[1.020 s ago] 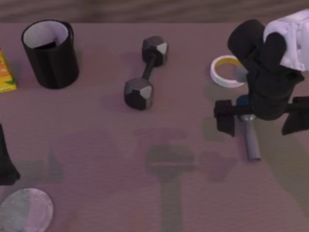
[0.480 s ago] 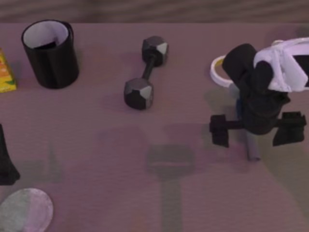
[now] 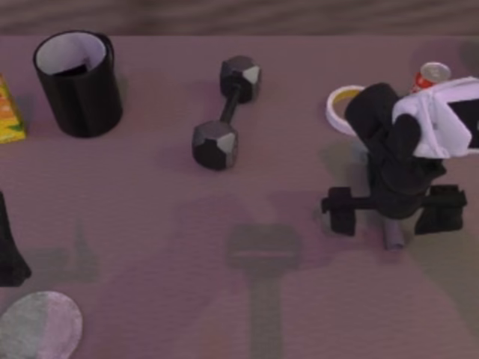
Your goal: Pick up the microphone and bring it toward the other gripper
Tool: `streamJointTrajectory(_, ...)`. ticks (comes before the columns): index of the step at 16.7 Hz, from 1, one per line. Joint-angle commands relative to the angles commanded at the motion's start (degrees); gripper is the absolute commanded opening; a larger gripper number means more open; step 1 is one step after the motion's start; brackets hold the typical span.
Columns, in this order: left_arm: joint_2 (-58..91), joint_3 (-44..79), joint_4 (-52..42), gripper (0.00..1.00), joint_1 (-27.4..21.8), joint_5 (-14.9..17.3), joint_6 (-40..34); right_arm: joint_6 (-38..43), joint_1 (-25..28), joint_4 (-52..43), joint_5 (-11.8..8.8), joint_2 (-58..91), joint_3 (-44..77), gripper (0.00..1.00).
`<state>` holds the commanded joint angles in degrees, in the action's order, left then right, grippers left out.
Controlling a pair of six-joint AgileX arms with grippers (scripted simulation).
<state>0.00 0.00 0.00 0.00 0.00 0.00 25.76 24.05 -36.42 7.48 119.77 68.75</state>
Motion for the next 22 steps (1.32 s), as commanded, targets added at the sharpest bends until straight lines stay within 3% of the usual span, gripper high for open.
streamJointTrajectory(13,0.0,0.0,0.0,1.0,0.0,0.0,0.0,0.0,0.0,0.0,0.0,0.0,0.0,0.02)
streamJointTrajectory(21,0.0,0.0,0.0,1.0,0.0,0.0,0.0,0.0,0.0,0.0,0.0,0.0,0.0,0.0)
streamJointTrajectory(22,0.0,0.0,0.0,1.0,0.0,0.0,0.0,1.66,0.72,-0.58,-2.63,-2.42,1.32,0.0)
